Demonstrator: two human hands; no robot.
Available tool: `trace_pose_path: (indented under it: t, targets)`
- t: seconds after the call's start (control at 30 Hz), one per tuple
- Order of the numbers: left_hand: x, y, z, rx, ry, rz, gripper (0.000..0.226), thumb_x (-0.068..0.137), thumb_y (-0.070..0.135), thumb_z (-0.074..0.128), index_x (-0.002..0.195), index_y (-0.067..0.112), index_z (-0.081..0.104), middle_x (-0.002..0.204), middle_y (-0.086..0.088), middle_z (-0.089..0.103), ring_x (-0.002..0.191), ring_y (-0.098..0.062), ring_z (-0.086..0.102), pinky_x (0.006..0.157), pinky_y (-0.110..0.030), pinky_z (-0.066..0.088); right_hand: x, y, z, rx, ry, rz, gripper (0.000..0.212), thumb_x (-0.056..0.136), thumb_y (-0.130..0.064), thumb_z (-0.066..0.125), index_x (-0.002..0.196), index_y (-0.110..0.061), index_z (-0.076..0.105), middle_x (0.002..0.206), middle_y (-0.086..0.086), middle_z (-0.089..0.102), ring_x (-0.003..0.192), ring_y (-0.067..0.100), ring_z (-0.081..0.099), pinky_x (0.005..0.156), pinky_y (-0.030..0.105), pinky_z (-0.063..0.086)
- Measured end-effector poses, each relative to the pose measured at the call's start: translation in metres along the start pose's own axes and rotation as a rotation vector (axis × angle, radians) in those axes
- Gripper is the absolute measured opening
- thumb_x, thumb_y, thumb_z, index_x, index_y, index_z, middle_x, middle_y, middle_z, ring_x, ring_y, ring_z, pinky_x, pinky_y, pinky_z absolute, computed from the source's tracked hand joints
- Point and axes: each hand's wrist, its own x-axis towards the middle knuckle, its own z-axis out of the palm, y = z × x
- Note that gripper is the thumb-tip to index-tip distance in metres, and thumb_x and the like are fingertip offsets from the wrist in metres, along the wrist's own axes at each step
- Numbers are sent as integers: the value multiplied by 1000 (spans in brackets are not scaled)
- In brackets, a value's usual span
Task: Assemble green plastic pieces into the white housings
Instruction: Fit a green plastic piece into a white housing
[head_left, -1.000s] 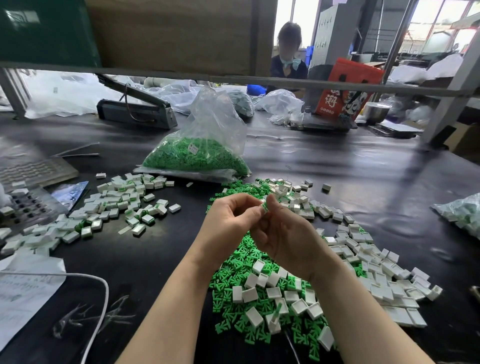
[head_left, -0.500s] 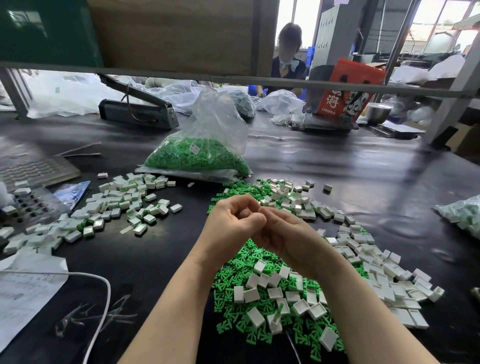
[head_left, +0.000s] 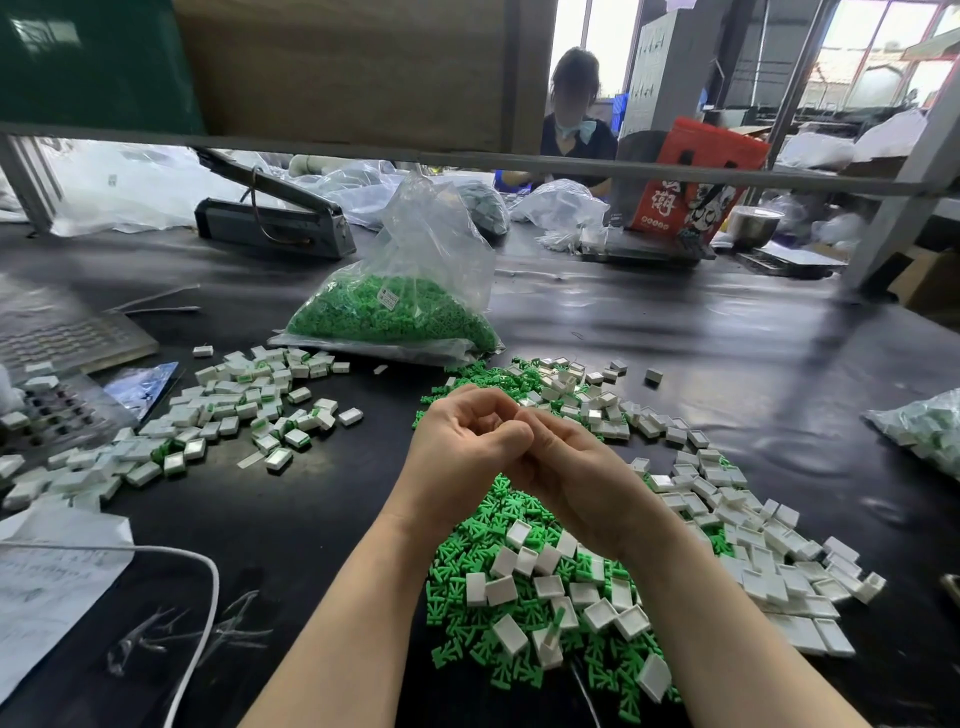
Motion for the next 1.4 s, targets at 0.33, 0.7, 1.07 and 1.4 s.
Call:
trace_pose_path:
  t: [0.33,0.7,1.07,1.4]
  targets:
    - [3,-7,-6,-113,-51,-80,10,71,19,59,71,13,68,58,-3,53,59,-15,48,61,-28,41,3,0,2,56,3,47,48,88,-53,53,94,-9,71,78,6,56,72,15,50,70,21,47]
    - [5,-8,-15,-108,-110,-146,6,82,20,72,84,15,73,59,12,61,54,-3,47,55,-17,39,6,2,-4,88,-37,58,50,91,-57,44,76,-19,73,73,3,62,60,11,53,57,21,43]
    - [20,-31,-62,-720,521,-625,16,96,14,58,85,3,64,59,-4,71,49,-6,67,43,-18,53,-1,-8,-35,-585,414,74,31,101,-27,48,81,-10,65,61,-1,58,59,21,46,58,26,40]
    - [23,-41,-97,-1179,813,-464,19,104,15,34,93,5,46,106,-15,65,106,-20,67,71,-25,59,-10,-13,-74,-1225,656,171,10,94,-25,62,96,-21,71,88,-1,70,76,18,65,68,37,57]
